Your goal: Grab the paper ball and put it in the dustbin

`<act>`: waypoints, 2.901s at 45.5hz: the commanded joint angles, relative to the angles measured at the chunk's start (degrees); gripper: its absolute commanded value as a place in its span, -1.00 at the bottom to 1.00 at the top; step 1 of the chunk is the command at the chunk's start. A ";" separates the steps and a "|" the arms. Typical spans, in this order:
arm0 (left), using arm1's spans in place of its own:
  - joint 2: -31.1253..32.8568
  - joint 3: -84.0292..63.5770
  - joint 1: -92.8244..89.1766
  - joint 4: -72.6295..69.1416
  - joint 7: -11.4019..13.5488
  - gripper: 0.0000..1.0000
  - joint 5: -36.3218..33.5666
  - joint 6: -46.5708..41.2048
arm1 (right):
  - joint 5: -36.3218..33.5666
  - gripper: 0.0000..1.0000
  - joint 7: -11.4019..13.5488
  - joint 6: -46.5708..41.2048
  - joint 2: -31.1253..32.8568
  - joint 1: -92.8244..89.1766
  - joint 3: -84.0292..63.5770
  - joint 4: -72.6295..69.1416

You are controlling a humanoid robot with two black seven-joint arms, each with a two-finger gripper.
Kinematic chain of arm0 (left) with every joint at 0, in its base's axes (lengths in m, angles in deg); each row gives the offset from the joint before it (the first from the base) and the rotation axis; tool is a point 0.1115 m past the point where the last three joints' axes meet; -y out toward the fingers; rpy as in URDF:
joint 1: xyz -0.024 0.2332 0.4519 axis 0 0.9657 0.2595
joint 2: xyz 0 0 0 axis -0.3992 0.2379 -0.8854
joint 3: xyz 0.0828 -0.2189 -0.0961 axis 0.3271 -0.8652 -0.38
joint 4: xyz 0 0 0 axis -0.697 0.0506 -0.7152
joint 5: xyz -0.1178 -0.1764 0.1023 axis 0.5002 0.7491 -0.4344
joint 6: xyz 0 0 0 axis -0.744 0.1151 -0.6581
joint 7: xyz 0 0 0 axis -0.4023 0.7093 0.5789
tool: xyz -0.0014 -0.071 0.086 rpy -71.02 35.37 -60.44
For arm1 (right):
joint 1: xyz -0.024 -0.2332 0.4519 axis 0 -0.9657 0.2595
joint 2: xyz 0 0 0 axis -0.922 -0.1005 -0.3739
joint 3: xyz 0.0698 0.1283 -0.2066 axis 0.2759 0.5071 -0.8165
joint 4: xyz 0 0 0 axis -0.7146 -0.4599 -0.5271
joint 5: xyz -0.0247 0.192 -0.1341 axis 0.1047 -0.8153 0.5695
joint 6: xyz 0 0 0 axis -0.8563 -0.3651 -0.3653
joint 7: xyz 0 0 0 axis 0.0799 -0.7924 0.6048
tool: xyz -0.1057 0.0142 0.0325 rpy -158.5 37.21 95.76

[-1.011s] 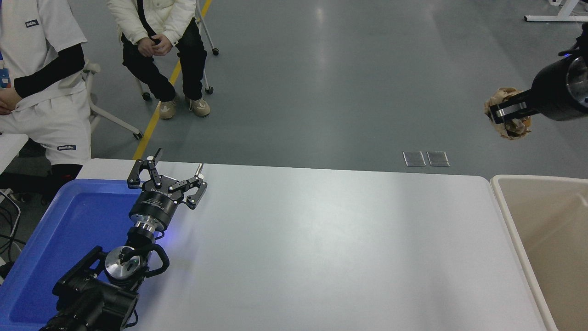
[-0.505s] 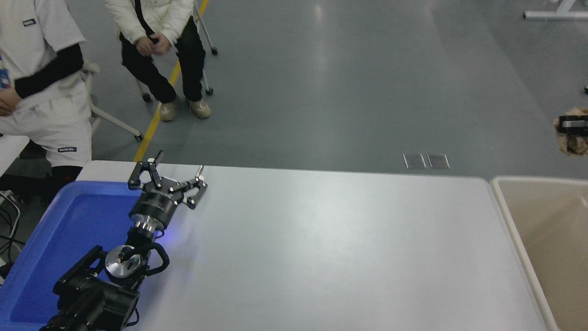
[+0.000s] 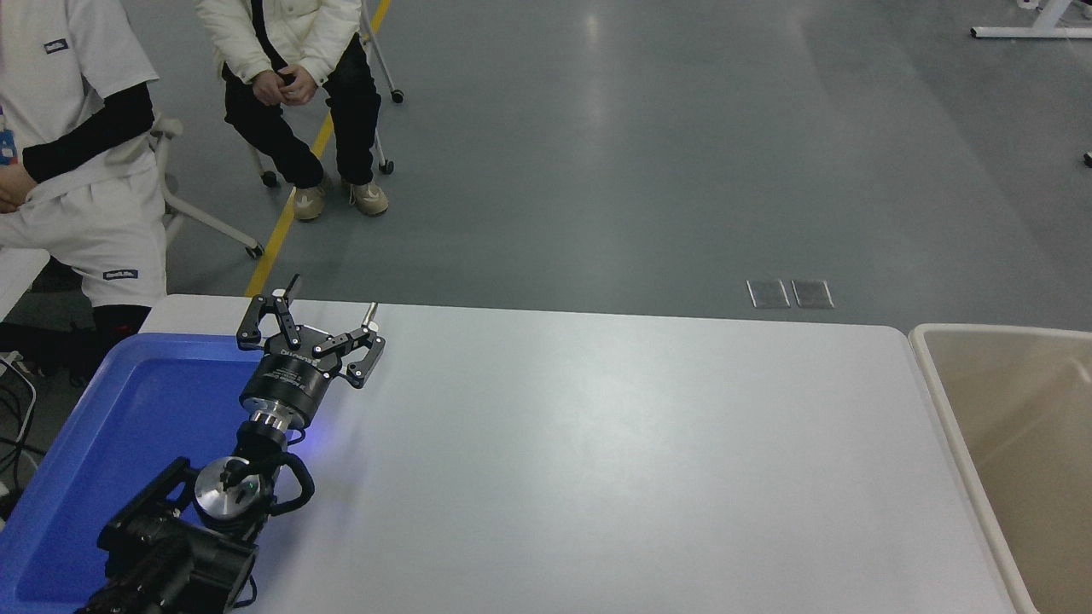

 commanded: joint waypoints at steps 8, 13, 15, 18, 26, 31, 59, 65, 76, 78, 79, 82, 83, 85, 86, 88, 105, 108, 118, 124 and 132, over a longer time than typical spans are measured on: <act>0.00 0.00 0.00 0.00 0.00 0.98 0.00 -0.02 | -1.06 -1.00 0.20 2.56 -8.58 -16.58 17.15 16.62; 0.00 0.00 0.00 0.00 0.00 0.98 0.00 -0.02 | -1.14 -0.88 0.20 2.82 -8.66 -18.16 17.24 16.62; 0.00 0.00 0.00 0.00 0.00 0.98 0.00 -0.02 | -1.15 -0.57 0.20 2.82 -8.58 -18.42 17.24 16.71; 0.00 0.00 0.00 0.00 0.00 0.98 0.00 -0.02 | -1.15 0.44 0.11 2.91 -8.49 -18.60 17.24 16.71; 0.00 0.00 0.00 0.00 0.00 0.98 0.00 -0.02 | -1.15 1.00 0.11 2.30 -8.40 -18.69 17.24 16.36; 0.00 0.00 0.00 0.00 0.00 0.98 0.00 0.06 | -1.15 1.00 0.11 2.12 -8.31 -18.60 17.16 16.36; 0.00 0.00 0.00 0.00 0.00 0.98 0.00 0.06 | -1.06 1.00 -0.33 1.77 -3.13 -7.36 25.75 9.43; 0.00 0.00 0.00 0.00 0.00 0.98 0.00 -0.02 | -0.62 1.00 -0.50 1.77 -0.05 -4.36 40.42 1.26; 0.00 0.00 0.00 0.00 0.00 0.98 0.00 0.06 | 0.09 1.00 -0.50 1.68 1.71 -4.18 68.37 -13.16; 0.00 0.00 0.00 0.00 0.00 0.98 0.00 0.06 | 0.09 1.00 -0.50 1.68 1.36 -4.27 72.77 -15.10; 0.00 0.00 0.00 0.00 0.00 0.98 0.00 -0.02 | 0.09 1.00 -0.50 1.68 1.09 -4.36 74.62 -15.89; 0.00 0.00 0.00 0.00 0.00 0.98 0.00 0.06 | 0.09 1.00 -0.50 1.68 0.22 -4.45 78.84 -17.39; 0.00 0.00 0.00 0.00 0.00 0.98 0.00 -0.02 | 0.09 1.00 -0.50 1.68 -0.05 -4.54 79.81 -17.74; 0.00 0.00 0.00 0.00 0.00 0.98 0.00 -0.02 | 0.09 1.00 -0.50 1.68 -0.40 -4.71 81.40 -18.44; 0.00 0.00 0.00 0.00 0.00 0.98 0.00 0.06 | 0.09 1.00 -0.50 1.68 -0.58 -4.89 82.10 -18.79; 0.00 0.00 0.00 0.00 0.00 0.98 0.00 -0.02 | 0.09 1.00 -0.50 1.68 -0.84 -5.06 83.33 -19.32; 0.00 0.00 0.00 0.00 0.00 0.98 0.00 0.06 | 0.70 1.00 -9.46 1.33 -13.49 -13.32 109.96 -19.76; 0.00 0.00 0.00 0.00 0.00 0.98 0.00 0.06 | 2.19 1.00 -11.13 0.10 -15.95 -14.55 112.69 -19.94; 0.00 0.00 0.00 0.00 0.00 0.98 0.00 -0.02 | 2.55 1.00 -13.95 -7.54 -18.16 -26.85 115.77 -24.68; 0.00 0.00 0.00 0.00 0.00 0.98 0.00 -0.02 | 2.46 1.00 -15.97 -10.79 -21.58 -34.41 117.08 -26.62; 0.00 0.00 0.00 0.00 0.00 0.98 0.00 -0.02 | 2.37 1.00 -17.64 -15.28 -24.57 -39.78 119.20 -26.35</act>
